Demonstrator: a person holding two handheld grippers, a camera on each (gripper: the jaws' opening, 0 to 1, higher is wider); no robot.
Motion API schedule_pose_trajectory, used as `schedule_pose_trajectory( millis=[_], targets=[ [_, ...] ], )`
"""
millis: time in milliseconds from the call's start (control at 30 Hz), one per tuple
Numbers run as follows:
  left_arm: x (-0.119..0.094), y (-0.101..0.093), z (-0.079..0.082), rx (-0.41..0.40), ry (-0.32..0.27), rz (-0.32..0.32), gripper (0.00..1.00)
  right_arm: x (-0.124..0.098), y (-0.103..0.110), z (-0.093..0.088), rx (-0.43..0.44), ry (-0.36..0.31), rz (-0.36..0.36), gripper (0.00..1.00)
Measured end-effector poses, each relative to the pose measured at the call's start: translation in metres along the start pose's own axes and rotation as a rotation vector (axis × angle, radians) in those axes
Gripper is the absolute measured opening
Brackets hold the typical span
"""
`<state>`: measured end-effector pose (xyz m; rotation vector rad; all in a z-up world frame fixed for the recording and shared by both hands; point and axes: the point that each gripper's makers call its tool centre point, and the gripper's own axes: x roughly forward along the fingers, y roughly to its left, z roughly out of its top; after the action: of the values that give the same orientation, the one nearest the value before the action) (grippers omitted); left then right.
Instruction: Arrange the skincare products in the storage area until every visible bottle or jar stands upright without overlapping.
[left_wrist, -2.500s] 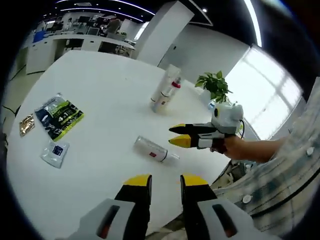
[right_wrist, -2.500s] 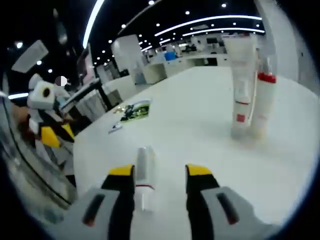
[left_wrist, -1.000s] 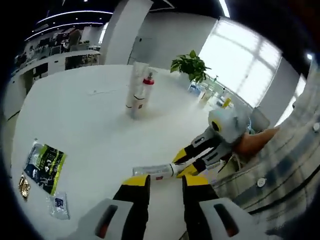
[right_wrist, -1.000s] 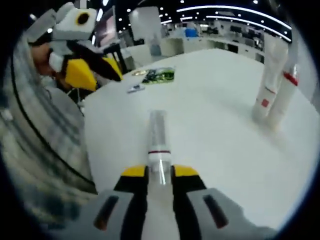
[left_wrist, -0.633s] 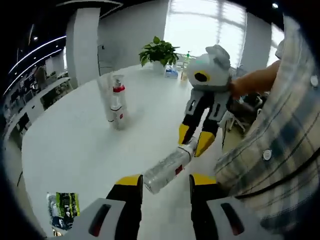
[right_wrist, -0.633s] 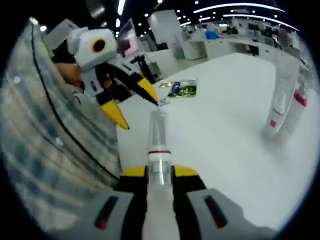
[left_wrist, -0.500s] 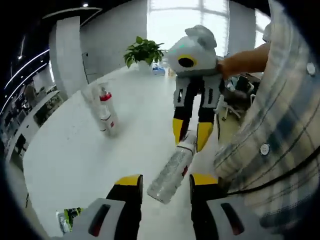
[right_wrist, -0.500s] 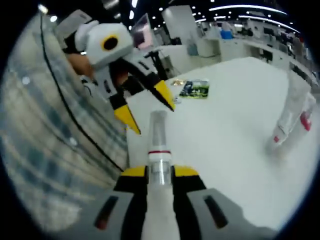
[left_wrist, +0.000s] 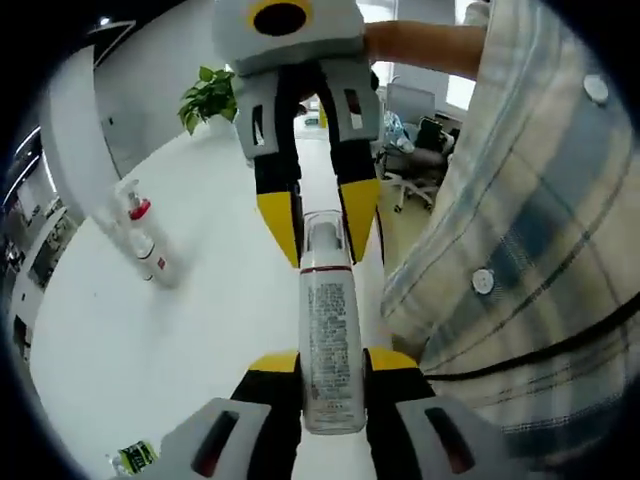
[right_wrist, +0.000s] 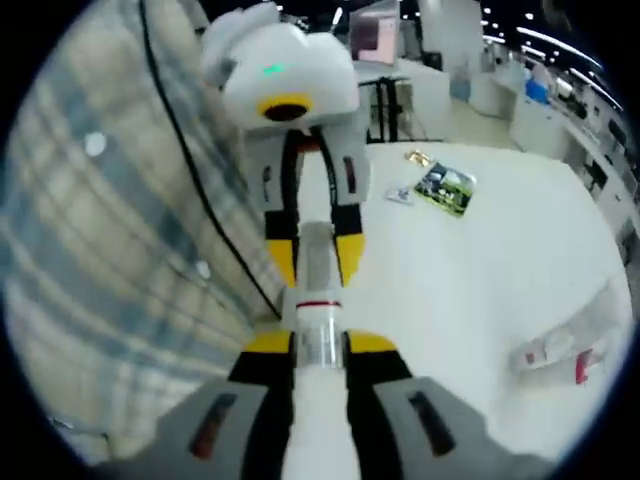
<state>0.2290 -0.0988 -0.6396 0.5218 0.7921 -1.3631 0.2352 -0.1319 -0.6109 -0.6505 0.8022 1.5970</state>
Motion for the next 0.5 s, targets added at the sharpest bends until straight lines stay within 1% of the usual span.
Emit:
schedule_pose_trajectory(
  millis=[33, 100, 167, 200, 233, 267, 300, 333, 367, 400, 500],
  targets=[
    [-0.002, -0.002, -0.001, -0.004, 0.001, -0.021, 0.22, 0.0, 0.001, 0.0, 0.003, -0.006, 0.007, 0.16],
    [-0.004, -0.001, 0.0, 0.004, -0.003, -0.018, 0.21, 0.0, 0.001, 0.0, 0.011, -0.014, 0.011, 0.17],
    [-0.005, -0.002, 0.001, -0.022, -0.005, -0.024, 0.2, -0.001, 0.001, 0.001, 0.015, -0.023, 0.014, 0.17],
    [-0.006, -0.002, 0.004, -0.032, -0.027, -0.027, 0.2, -0.002, 0.001, 0.0, 0.017, -0.022, 0.016, 0.17],
    [-0.007, -0.002, 0.004, -0.051, -0.034, -0.029, 0.2, -0.003, 0.001, -0.001, 0.014, -0.026, 0.013, 0.17],
    [-0.007, -0.002, 0.004, -0.057, -0.035, -0.029, 0.2, -0.004, -0.003, -0.001, 0.006, -0.039, -0.01, 0.18],
    [-0.007, -0.002, 0.006, -0.102, -0.054, -0.034, 0.2, -0.004, -0.008, 0.002, 0.002, -0.063, -0.035, 0.22],
    [-0.009, -0.004, 0.009, -0.121, -0.072, -0.053, 0.2, -0.006, -0.012, 0.002, 0.014, -0.082, -0.058, 0.25],
    [-0.009, -0.003, 0.011, -0.142, -0.095, -0.056, 0.2, -0.006, -0.013, 0.002, 0.024, -0.088, -0.063, 0.28],
    [-0.01, -0.002, 0.013, -0.161, -0.111, -0.054, 0.2, -0.007, -0.014, 0.001, 0.03, -0.087, -0.066, 0.28],
    [-0.012, 0.0, 0.019, -0.255, -0.176, -0.071, 0.2, -0.012, -0.017, 0.002, 0.067, -0.123, -0.073, 0.3]
  ],
)
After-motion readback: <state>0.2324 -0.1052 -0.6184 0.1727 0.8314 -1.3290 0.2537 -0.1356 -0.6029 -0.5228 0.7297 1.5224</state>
